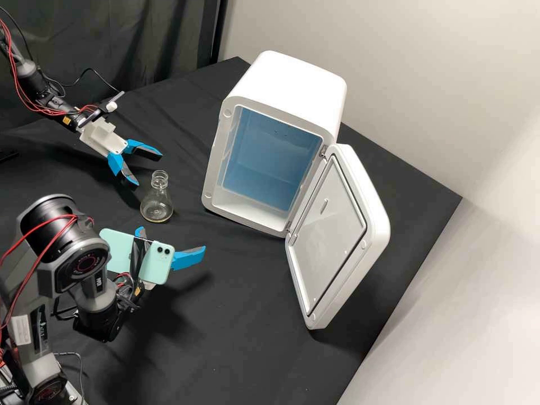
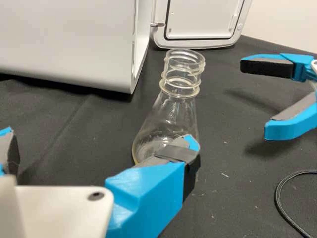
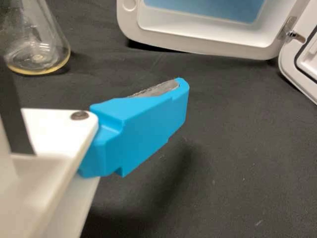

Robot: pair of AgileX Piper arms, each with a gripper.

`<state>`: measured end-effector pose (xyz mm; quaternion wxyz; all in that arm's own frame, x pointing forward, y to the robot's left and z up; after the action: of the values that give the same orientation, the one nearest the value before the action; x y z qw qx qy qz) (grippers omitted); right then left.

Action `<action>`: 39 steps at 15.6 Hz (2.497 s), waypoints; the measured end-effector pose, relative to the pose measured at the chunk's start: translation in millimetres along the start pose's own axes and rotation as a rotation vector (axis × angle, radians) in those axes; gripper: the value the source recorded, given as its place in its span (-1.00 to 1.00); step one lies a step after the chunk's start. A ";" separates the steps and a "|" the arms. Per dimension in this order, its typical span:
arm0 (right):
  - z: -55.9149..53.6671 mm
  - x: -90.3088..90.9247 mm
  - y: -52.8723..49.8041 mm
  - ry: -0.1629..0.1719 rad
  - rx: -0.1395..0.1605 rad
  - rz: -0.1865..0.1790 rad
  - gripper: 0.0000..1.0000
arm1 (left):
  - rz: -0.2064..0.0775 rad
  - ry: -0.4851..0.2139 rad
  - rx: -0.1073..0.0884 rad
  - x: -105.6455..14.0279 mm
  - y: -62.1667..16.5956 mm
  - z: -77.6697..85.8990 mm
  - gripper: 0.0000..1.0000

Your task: Place the flask in the incubator

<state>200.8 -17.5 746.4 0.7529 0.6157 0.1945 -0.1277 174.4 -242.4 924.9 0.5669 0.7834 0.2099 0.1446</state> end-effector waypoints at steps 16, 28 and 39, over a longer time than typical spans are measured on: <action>-4.7 9.9 13.3 0.027 -0.027 0.057 1.00 | 0.133 0.126 0.016 -13.9 35.8 -42.8 1.00; -5.7 28.9 28.4 0.035 -0.035 0.120 1.00 | 0.139 0.129 0.016 -13.9 37.5 -43.7 1.00; -45.9 40.1 51.6 0.244 0.006 0.165 1.00 | 0.137 0.124 0.018 -12.7 37.3 -42.1 1.00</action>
<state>252.6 40.1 766.0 0.7297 0.6428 0.2329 0.0101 150.0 -223.8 973.8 0.5344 0.7906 0.1917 0.2292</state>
